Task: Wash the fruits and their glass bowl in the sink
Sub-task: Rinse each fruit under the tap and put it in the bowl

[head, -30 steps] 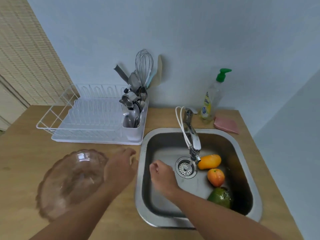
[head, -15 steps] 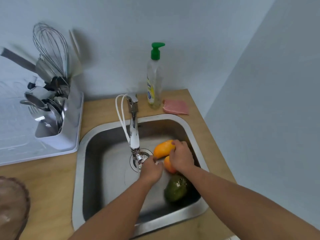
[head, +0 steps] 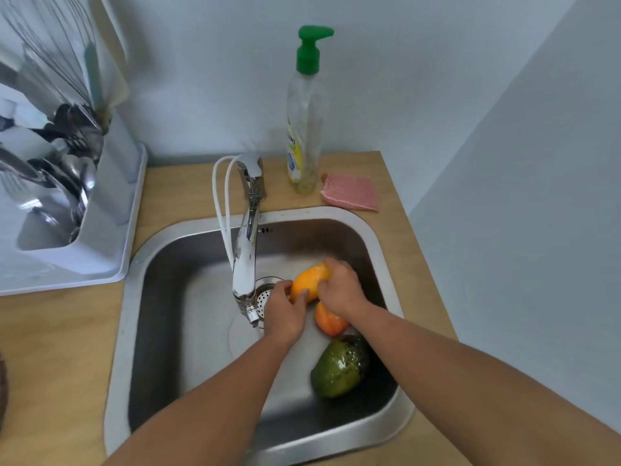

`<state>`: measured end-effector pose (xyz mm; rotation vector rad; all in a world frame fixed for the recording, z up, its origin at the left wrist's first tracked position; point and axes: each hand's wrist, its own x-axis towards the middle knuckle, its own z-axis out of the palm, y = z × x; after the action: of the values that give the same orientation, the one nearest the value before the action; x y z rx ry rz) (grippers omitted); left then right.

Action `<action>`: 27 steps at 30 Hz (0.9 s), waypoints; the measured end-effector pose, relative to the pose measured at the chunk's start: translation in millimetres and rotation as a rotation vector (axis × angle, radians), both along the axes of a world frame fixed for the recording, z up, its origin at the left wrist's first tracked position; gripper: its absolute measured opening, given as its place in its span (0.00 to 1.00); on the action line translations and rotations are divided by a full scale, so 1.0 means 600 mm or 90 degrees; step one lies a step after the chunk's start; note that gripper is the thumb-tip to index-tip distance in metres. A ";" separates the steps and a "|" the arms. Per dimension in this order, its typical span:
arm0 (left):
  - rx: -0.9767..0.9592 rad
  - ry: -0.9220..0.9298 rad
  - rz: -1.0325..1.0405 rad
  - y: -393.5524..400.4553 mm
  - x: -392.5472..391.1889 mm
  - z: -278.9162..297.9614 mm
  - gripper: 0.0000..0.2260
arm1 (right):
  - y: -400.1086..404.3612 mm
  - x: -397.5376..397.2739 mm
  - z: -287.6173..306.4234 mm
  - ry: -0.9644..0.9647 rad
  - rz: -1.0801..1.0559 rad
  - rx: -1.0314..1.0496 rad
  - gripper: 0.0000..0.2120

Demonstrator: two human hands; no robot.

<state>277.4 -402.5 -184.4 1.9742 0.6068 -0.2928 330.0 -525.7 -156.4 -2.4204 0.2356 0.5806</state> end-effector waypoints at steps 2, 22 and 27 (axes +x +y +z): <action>-0.035 0.001 0.037 0.011 -0.019 0.020 0.16 | 0.008 -0.008 0.016 -0.012 0.013 0.030 0.29; -0.610 0.182 0.340 0.083 -0.131 0.088 0.18 | 0.168 -0.162 0.051 0.082 0.093 0.152 0.25; -0.585 0.215 0.315 0.083 -0.121 0.084 0.20 | 0.171 -0.075 0.070 0.066 0.103 0.145 0.14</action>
<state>204.8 -352.6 -134.0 0.8645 0.9416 -0.4888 285.2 -423.1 -114.3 -2.2044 0.0144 0.7642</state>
